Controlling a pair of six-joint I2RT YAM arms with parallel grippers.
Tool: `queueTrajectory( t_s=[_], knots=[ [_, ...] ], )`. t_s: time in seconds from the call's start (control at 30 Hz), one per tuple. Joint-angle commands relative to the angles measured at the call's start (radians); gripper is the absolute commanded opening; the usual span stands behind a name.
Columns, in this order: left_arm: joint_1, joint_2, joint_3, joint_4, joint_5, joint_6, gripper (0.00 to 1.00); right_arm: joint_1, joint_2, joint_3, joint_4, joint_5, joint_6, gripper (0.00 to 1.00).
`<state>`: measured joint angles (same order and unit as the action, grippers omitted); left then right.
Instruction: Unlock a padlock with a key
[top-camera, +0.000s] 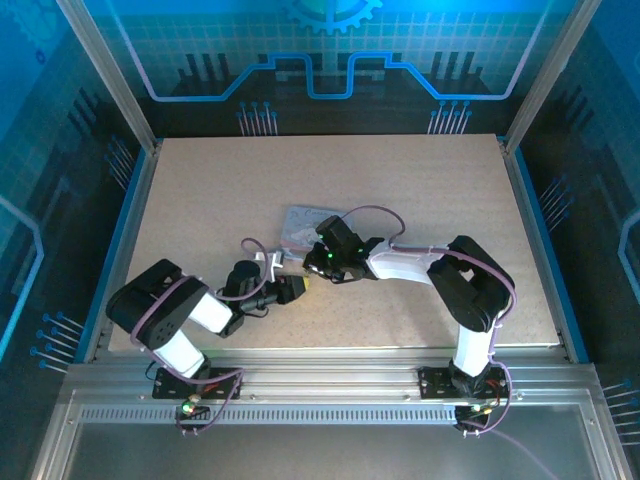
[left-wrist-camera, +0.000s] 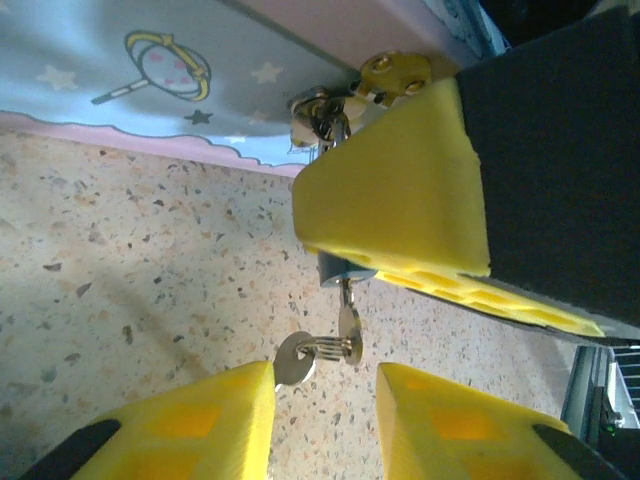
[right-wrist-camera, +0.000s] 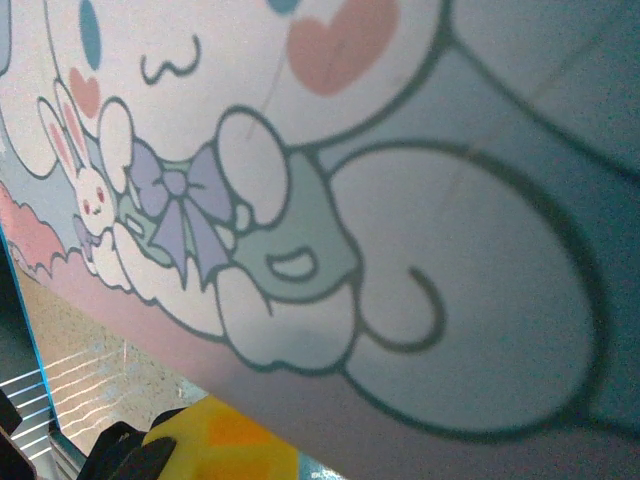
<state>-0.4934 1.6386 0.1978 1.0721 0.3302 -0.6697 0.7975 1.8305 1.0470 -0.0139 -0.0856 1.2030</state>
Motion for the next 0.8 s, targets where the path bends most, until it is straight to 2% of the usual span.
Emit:
queueTrajectory(
  t_s=[0.0,0.2,0.37,0.47,0.5,0.77],
  knots=[
    [0.004,0.044,0.011,0.123,0.009,-0.023,0.28,0.009,-0.004,-0.029,-0.055,-0.045,0.05,0.0],
    [0.004,0.132,-0.002,0.264,-0.005,-0.054,0.2,0.009,-0.002,-0.027,-0.061,-0.046,0.05,0.0],
    [0.004,0.184,-0.002,0.327,-0.008,-0.073,0.17,0.009,-0.003,-0.029,-0.064,-0.043,0.046,0.0],
    [0.004,0.176,-0.006,0.327,-0.016,-0.061,0.02,0.01,-0.002,-0.033,-0.067,-0.042,0.045,0.0],
    [0.006,0.172,-0.008,0.328,-0.019,-0.058,0.0,0.01,-0.002,-0.033,-0.067,-0.04,0.044,0.0],
    [0.016,0.145,0.014,0.257,-0.007,-0.039,0.0,0.023,-0.015,-0.038,-0.085,-0.014,0.04,0.0]
  ],
)
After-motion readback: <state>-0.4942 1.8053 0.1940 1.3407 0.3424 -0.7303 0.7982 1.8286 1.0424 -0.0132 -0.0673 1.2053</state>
